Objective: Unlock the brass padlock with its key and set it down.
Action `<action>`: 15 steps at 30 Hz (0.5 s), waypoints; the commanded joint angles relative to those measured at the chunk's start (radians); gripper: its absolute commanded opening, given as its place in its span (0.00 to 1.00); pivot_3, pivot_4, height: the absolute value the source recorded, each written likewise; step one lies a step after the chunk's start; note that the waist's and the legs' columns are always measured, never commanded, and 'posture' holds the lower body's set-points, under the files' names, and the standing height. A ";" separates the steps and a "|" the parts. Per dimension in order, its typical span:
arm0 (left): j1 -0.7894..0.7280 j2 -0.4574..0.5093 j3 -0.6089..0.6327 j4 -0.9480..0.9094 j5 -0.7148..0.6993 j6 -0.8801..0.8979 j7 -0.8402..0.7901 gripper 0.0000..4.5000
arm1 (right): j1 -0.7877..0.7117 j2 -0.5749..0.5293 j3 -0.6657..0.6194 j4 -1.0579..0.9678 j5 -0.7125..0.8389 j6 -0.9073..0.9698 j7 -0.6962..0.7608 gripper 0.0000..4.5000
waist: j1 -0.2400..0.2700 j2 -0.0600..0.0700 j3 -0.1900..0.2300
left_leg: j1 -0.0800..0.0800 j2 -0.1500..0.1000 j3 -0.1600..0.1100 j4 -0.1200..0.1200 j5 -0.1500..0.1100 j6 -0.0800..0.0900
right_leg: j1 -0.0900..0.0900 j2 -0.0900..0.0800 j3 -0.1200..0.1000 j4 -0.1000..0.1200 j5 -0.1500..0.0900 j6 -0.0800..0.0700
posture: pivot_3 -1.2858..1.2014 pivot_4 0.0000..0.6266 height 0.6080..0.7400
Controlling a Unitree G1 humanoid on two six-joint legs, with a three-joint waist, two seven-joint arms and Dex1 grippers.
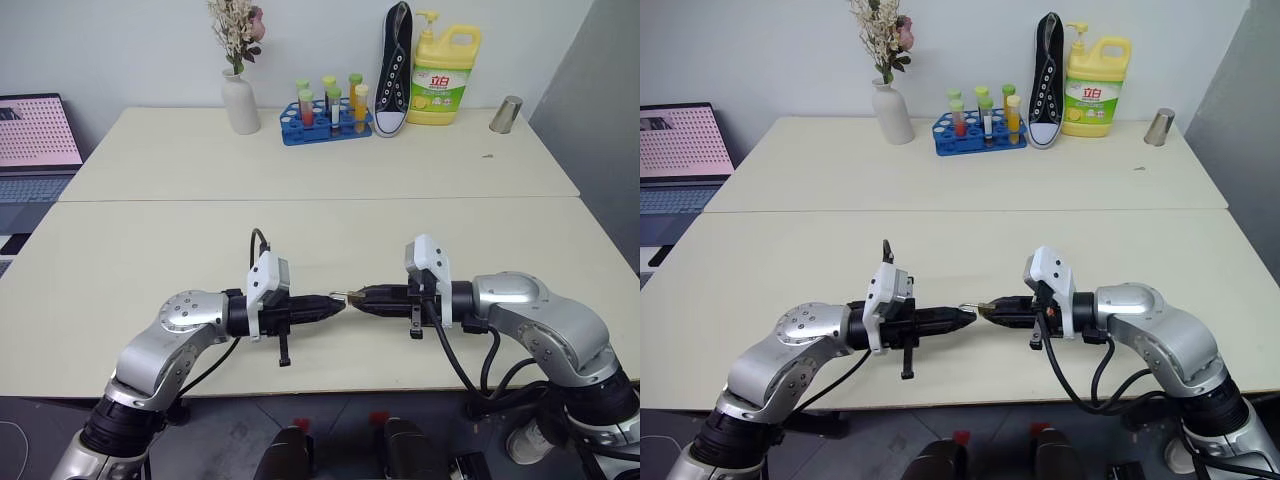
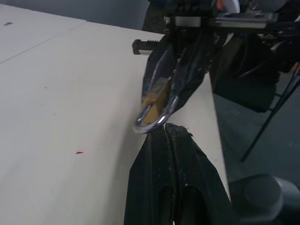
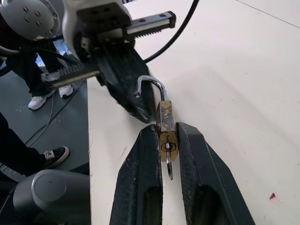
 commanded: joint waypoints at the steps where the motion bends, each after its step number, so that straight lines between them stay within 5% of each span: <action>1: -0.008 -0.006 0.037 -0.039 -0.035 0.025 0.013 0.00 | -0.005 0.002 -0.006 -0.016 0.000 -0.021 0.017 0.03 | 0.000 0.000 0.000 | 0.000 0.000 0.000 0.000 0.000 0.000 | 0.000 0.000 0.000 0.000 0.000 0.000 | 0.52 0.24 1.00; 15: 0.044 0.047 0.033 -0.060 0.056 -0.075 -0.050 0.00 | -0.008 0.010 -0.027 -0.009 0.030 0.021 0.010 0.03 | -0.001 0.000 0.000 | 0.000 0.000 0.000 0.000 0.000 0.000 | 0.000 0.000 0.000 0.000 0.000 0.000 | 0.52 0.24 1.00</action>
